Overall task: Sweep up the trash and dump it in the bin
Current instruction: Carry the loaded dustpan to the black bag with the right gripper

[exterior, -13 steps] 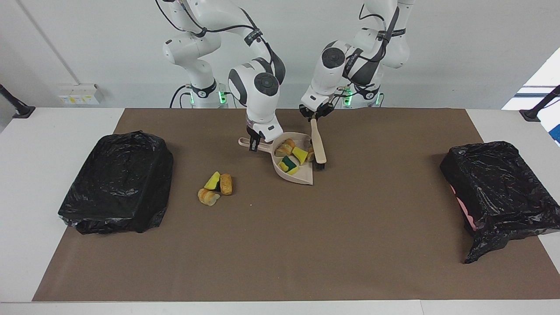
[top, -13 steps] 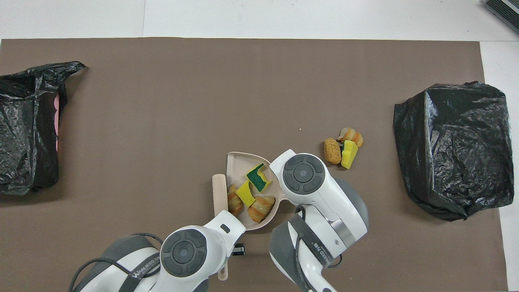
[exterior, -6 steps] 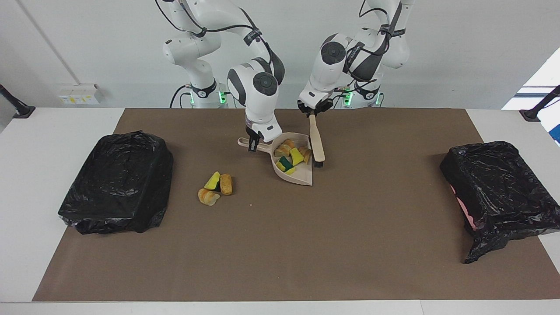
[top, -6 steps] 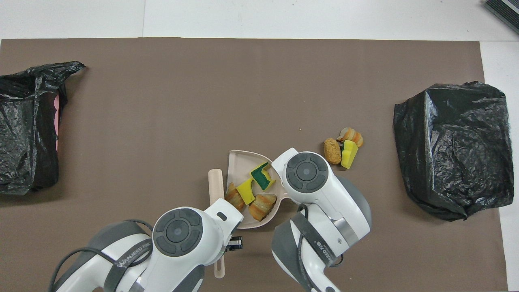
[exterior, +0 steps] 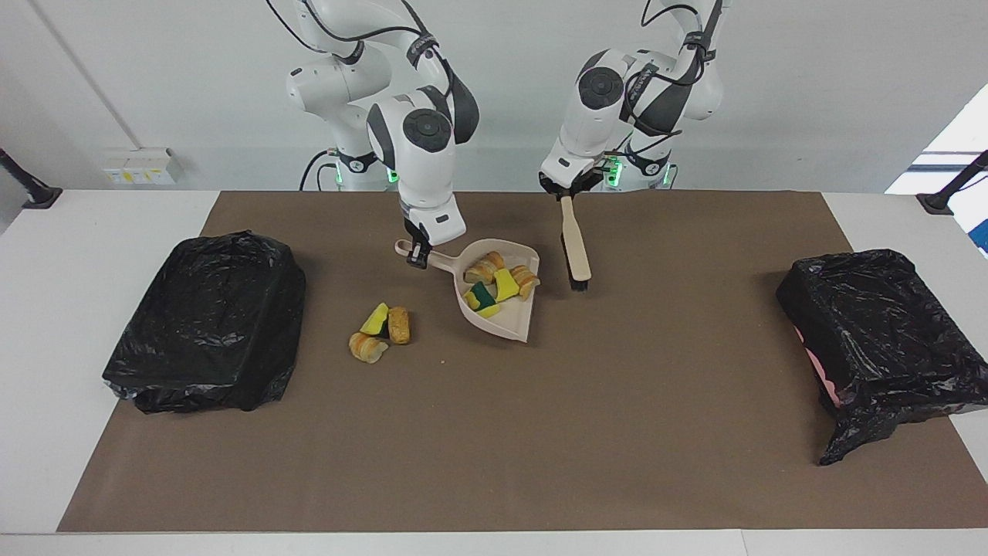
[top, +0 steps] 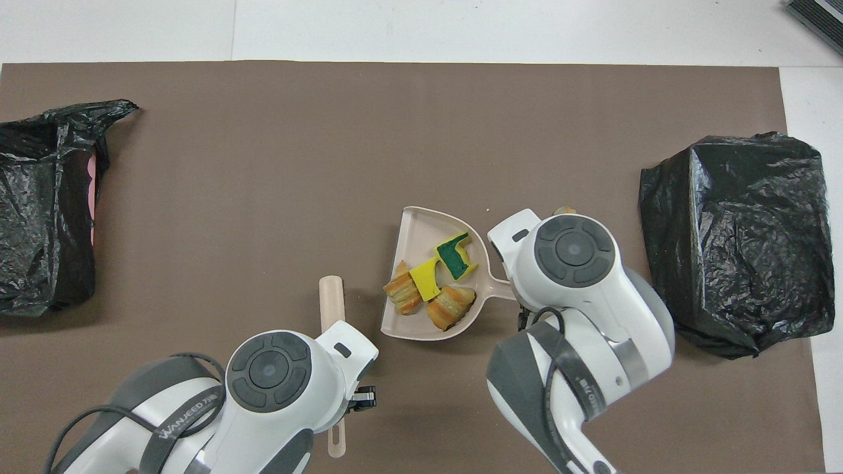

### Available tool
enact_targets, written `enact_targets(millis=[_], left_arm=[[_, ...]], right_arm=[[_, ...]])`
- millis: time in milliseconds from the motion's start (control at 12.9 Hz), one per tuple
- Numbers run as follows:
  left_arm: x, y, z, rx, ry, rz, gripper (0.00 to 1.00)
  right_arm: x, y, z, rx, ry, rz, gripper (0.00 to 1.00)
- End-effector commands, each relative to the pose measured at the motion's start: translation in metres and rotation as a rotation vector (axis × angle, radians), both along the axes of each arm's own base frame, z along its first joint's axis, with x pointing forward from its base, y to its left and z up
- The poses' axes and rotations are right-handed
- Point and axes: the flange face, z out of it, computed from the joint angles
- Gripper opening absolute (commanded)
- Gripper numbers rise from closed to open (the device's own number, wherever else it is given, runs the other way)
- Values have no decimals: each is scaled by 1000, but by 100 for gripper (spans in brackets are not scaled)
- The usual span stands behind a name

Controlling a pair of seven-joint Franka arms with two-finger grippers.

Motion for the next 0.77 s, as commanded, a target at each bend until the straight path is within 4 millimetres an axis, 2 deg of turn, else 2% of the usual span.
enact_targets(millis=[0, 155, 310, 387, 542, 697], left_arm=[[-38, -8, 4, 17, -41, -28, 0], [-68, -28, -10, 27, -80, -12, 0], [-92, -45, -20, 12, -113, -4, 0], [-102, -49, -27, 10, -122, 1, 0], [-125, -59, -38, 6, -131, -18, 0], [-139, -68, -51, -19, -155, -15, 0]], right_arm=[[21, -55, 50, 8, -6, -20, 0], [33, -119, 80, 23, -13, -39, 0], [39, -184, 96, 34, -4, -32, 0], [41, -225, 103, 42, -3, -37, 0], [39, -316, 104, 56, -15, -38, 0], [30, -392, 110, 24, -68, -40, 0]])
